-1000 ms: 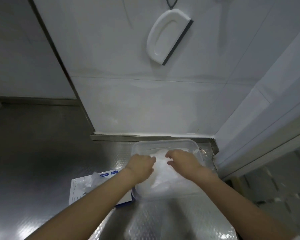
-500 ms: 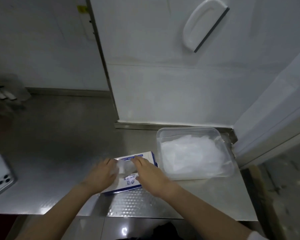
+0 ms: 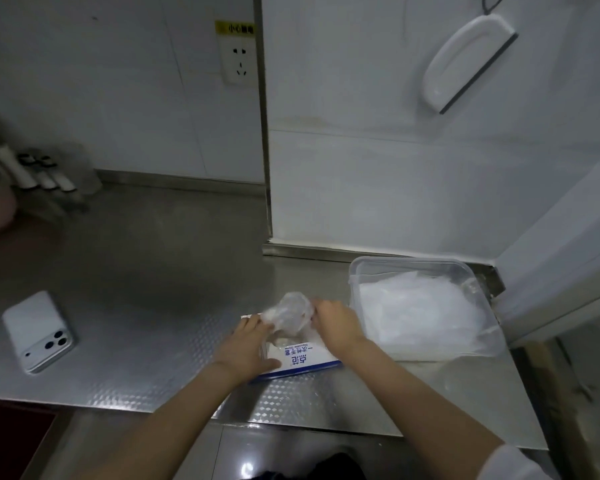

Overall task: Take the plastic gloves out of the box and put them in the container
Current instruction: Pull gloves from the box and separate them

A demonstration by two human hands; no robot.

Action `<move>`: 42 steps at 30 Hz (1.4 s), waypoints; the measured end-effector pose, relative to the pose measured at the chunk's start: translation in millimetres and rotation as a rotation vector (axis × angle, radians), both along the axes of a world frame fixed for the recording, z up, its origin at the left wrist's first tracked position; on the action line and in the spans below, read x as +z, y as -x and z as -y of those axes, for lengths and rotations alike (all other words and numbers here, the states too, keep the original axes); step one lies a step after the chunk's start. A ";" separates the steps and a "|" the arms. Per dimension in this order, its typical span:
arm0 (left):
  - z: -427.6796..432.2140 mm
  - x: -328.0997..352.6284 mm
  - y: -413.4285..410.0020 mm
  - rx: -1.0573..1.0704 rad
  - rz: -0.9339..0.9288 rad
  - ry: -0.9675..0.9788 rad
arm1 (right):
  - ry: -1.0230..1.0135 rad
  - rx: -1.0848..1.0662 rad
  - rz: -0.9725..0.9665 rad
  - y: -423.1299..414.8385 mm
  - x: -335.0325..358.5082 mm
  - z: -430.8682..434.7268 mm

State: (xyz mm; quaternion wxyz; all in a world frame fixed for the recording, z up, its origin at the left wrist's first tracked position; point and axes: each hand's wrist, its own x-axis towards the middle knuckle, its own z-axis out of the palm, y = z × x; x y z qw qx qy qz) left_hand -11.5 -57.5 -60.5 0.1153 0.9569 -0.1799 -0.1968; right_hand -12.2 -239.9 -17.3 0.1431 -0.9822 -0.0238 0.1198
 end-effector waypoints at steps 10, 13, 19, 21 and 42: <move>19.2 10.2 3.6 -0.117 0.041 -0.100 | -0.150 -0.216 0.213 -6.6 57.1 60.6; 34.8 19.9 7.3 -0.115 0.069 0.056 | -0.215 -0.221 0.225 3.2 62.1 73.1; 80.8 77.0 -9.8 0.144 -0.153 0.719 | -0.288 -0.073 -0.016 15.4 65.0 85.3; 90.6 92.8 -16.2 0.140 -0.253 0.799 | -0.409 -0.034 -0.120 18.8 70.3 88.4; 168.4 140.2 -39.9 0.071 -0.202 0.807 | -0.487 -0.173 0.059 16.5 95.2 190.5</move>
